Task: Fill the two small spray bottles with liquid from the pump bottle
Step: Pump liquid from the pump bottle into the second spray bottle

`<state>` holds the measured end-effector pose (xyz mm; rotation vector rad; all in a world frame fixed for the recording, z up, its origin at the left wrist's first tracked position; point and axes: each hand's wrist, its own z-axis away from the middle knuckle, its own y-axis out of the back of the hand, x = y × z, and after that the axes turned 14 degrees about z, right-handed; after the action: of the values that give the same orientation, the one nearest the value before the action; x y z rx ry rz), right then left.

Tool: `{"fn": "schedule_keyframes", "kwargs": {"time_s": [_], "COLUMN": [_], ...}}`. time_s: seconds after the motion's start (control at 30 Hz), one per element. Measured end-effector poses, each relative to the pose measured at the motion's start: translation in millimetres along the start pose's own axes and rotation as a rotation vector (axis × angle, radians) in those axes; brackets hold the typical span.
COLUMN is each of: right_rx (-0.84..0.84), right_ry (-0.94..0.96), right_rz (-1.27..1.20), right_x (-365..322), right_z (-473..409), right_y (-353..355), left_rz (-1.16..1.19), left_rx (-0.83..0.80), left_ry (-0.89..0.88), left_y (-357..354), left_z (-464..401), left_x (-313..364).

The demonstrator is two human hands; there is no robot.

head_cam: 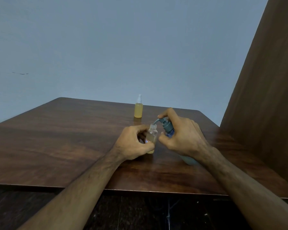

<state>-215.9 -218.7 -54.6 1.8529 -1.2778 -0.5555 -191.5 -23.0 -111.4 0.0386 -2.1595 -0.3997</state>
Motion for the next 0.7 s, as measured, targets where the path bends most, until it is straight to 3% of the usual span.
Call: {"fn": "schedule_keyframes", "kwargs": {"time_s": [0.7], "right_rx": [-0.015], "right_ry": [-0.007], "right_rz": [0.003], "right_x": [-0.6], "right_z": [0.2], "right_y": [1.0], "left_rz": [-0.006], "left_rx": [0.019], "left_ry": [-0.013], "left_y": [-0.7], "left_z": [1.9], "left_x": [8.5]}}
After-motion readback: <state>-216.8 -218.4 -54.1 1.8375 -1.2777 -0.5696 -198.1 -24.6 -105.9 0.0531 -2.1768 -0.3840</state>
